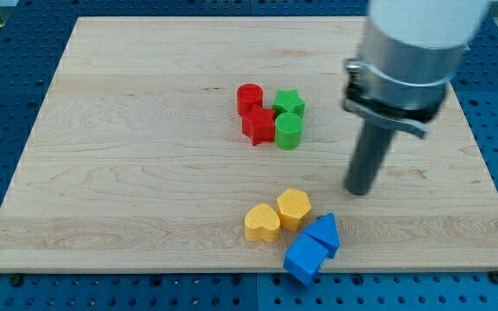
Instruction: Move blue triangle closer to the yellow heart and yellow pentagon
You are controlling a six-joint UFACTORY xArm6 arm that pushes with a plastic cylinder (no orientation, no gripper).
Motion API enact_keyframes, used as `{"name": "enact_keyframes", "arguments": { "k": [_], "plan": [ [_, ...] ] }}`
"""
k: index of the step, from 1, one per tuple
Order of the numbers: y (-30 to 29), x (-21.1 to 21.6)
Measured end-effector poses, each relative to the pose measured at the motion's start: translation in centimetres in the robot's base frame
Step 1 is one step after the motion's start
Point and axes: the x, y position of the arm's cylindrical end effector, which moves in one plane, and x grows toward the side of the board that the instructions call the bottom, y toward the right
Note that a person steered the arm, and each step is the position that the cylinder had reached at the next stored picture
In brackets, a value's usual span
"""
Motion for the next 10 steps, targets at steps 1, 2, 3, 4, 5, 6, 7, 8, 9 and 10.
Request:
{"name": "enact_keyframes", "arguments": {
  "k": [1,2,3,4,5,6,7,8,9,10],
  "plan": [
    [2.4,8.4],
    [2.1,8.5],
    [0.2,8.5],
    [-1.2,8.5],
    [-2.1,8.5],
    [-2.5,8.4],
    [-3.2,8.5],
    [-5.0,8.5],
    [-6.9,8.4],
    [-7.6,8.4]
  ]
}}
